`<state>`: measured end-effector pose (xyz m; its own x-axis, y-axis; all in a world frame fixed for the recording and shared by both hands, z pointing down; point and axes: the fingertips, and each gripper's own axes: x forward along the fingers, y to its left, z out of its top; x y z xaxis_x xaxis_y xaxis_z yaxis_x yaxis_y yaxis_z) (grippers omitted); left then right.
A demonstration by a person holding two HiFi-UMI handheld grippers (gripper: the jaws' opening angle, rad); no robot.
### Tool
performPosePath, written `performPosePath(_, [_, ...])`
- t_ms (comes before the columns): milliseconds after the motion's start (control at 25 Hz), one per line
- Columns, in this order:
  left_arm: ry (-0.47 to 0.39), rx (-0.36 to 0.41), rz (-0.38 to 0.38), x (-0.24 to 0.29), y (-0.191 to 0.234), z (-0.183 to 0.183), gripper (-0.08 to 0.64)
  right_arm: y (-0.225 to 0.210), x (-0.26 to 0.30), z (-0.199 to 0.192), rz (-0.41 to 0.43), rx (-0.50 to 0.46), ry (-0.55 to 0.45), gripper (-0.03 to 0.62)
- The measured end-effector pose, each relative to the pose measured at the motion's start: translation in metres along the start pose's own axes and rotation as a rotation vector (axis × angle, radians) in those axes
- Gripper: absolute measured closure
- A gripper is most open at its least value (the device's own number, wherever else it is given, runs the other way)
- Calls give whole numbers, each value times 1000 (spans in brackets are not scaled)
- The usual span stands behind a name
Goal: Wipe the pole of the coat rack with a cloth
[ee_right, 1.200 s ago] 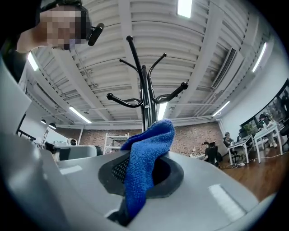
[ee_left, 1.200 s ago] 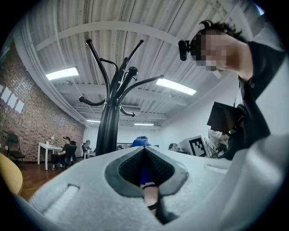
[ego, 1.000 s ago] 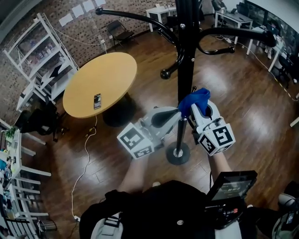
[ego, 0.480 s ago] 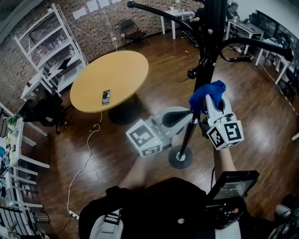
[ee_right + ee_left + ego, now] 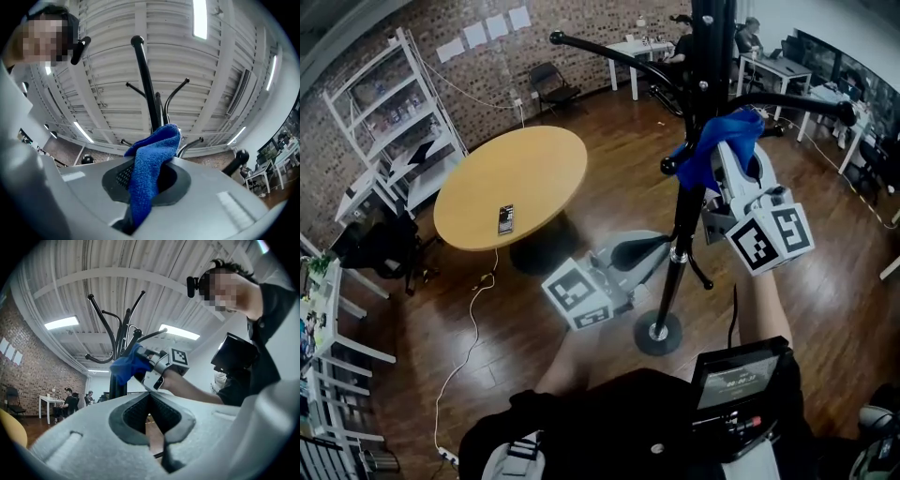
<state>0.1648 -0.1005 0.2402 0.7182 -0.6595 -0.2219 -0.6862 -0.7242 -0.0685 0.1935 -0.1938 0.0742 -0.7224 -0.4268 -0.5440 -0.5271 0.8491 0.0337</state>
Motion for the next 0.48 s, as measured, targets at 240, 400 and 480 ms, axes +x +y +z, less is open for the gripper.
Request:
performPosePath(240, [-1, -11, -3, -1, 0, -3, 558, 22, -14, 75, 47, -80, -137, 571])
performPosePath(400, [-1, -8, -8, -2, 0, -1, 558, 37, -36, 123, 67, -121, -267, 571])
performPosePath(480, [-1, -8, -8, 0, -1, -1, 558, 38, -48, 142, 68, -119, -322, 571])
